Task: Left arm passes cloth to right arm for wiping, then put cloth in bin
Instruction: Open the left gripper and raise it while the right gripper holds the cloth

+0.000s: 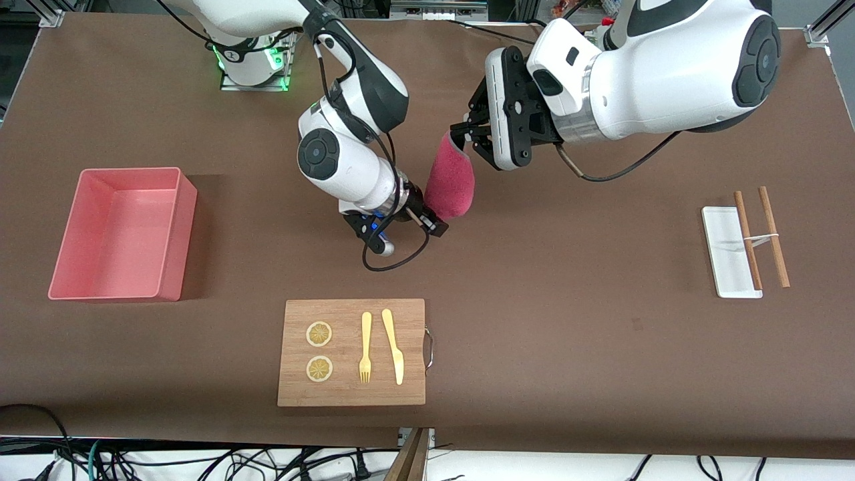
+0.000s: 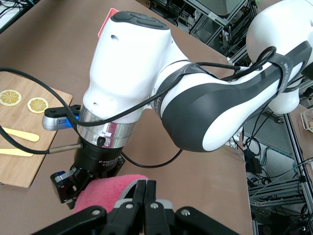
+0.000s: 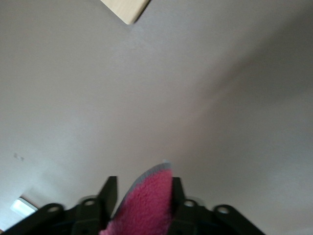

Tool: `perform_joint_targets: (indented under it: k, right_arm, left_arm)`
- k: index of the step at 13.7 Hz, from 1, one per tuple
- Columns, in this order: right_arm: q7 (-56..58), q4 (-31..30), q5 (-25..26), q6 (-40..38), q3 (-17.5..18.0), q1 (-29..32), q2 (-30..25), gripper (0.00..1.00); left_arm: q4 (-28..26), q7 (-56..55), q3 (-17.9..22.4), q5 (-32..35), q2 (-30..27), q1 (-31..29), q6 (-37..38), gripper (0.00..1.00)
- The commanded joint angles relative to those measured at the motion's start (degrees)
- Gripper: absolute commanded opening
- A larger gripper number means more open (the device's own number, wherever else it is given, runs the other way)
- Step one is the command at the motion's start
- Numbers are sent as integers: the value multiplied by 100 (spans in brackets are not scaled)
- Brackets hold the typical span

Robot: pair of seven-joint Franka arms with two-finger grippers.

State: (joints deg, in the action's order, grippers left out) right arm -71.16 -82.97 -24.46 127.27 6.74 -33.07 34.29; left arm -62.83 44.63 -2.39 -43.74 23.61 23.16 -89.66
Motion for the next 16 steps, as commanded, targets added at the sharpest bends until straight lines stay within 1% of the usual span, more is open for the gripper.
perform_joint_targets:
  k: [1, 5, 8, 9, 10, 12, 13, 14, 15, 16]
  right_arm:
    - [59, 62, -138, -159, -6, 37, 34, 0]
    - [59, 70, -138, -168, -24, 116, 17, 0]
    - [111, 88, -42, -299, -41, 239, -10, 0]
    - [251, 88, -42, -317, -50, 292, -10, 0]
    - [374, 88, -42, -317, -50, 353, -18, 0]
    - [524, 88, 106, -439, -59, 450, -27, 0]
    - [629, 88, 351, -692, -59, 468, -27, 0]
    - [786, 88, 597, -912, -59, 485, -19, 0]
    - [971, 71, 748, -1045, -59, 529, -18, 0]
    - [1094, 62, 767, -1229, -68, 547, -1, 0]
  left_arm:
    - [-116, 151, 20, -118, -93, -30, 45, 0]
    - [-116, 151, 20, -109, -84, -30, 45, 0]
    - [-116, 73, 20, -135, -93, -30, 54, 0]
    - [-116, 141, 20, -92, -119, -39, 71, 72]
    - [-107, 116, 20, -91, -128, -39, 80, 100]
    - [-107, 98, 37, -74, -189, -39, 141, 100]
    - [-107, 90, 89, -56, -207, -48, 263, 100]
    - [-107, 89, 99, 101, -225, -100, 404, 100]
    - [-90, 89, 73, 468, -234, -162, 501, 100]
    - [-72, 55, 81, 758, -347, -162, 528, 100]
